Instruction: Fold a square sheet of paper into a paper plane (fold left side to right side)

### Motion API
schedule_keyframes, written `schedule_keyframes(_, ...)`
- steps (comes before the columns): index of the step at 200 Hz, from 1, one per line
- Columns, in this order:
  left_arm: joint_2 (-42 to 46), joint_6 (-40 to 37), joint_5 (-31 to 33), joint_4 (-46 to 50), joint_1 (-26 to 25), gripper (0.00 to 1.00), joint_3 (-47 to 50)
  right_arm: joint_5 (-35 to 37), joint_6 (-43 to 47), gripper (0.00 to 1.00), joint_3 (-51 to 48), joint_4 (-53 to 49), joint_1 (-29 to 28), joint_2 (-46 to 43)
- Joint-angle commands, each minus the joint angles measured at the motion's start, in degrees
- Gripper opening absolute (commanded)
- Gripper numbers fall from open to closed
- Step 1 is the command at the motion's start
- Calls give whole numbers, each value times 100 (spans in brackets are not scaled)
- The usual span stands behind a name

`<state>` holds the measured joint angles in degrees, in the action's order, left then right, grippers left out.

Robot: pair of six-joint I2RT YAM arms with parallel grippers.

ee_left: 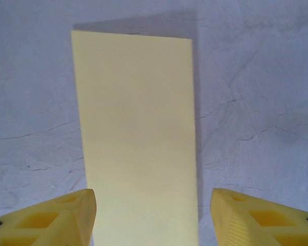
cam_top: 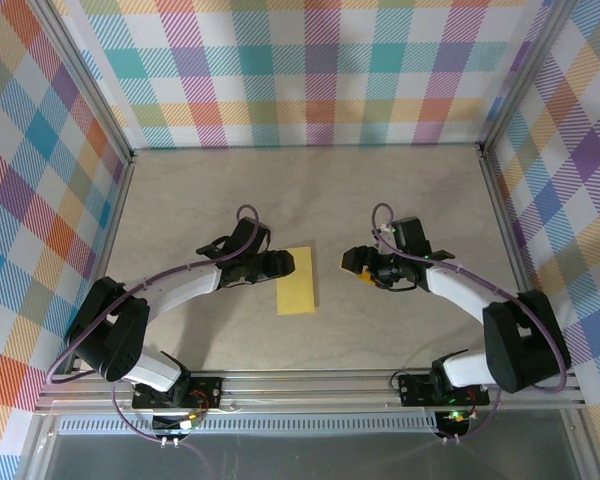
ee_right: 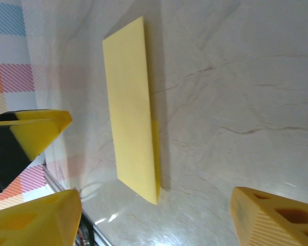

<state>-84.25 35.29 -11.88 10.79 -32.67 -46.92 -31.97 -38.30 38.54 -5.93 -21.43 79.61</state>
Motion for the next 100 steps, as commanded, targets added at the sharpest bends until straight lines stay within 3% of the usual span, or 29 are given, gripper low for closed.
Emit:
schedule_keyframes(1,120,244,-564,-668,251,61,306,-477,-402,71,62,813,-306,391)
schedule_keyframes(27,59,338,-801,-895,450,60,564,-574,-596,57,277,1252,-645,1090)
schedule_keyframes(50,40,297,-819,-867,516,59,640,-555,-643,39,629,1302,-910,1701)
schedule_keyframes(100,-43,191,-798,-698,524,58,649,-451,-617,22,989,1371,-1078,2454)
